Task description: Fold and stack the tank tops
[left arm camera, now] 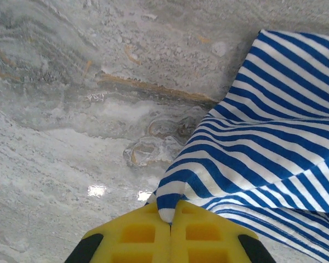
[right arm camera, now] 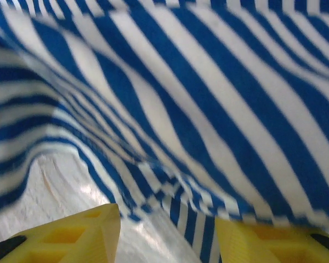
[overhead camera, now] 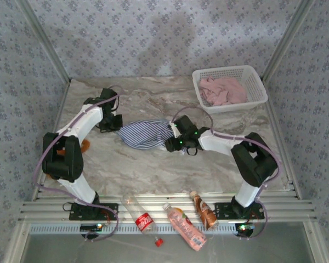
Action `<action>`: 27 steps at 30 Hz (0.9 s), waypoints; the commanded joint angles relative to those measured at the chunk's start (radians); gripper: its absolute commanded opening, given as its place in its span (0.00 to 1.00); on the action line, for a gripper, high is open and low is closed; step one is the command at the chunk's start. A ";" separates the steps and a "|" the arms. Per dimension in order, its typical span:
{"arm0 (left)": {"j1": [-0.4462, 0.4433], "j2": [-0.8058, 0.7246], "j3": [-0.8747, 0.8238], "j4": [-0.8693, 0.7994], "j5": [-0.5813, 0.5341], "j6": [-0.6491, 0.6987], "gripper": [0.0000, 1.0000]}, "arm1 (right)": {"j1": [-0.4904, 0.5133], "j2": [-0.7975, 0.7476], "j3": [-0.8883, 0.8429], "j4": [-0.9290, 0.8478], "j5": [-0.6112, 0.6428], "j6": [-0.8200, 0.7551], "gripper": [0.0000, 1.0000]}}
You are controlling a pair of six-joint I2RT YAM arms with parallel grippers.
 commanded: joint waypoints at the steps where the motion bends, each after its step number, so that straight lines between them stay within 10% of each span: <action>1: 0.006 -0.011 -0.014 0.001 0.023 0.007 0.00 | 0.002 0.048 0.052 0.012 0.012 0.028 0.52; 8: 0.006 -0.012 -0.017 0.004 0.029 0.010 0.00 | 0.016 0.117 0.088 -0.056 0.053 0.002 0.50; 18: 0.011 -0.005 0.002 -0.007 0.027 0.024 0.00 | 0.006 0.045 0.062 -0.075 0.112 -0.015 0.09; 27: 0.019 -0.018 0.051 -0.040 0.018 0.032 0.00 | -0.010 -0.105 -0.023 -0.114 0.155 -0.024 0.13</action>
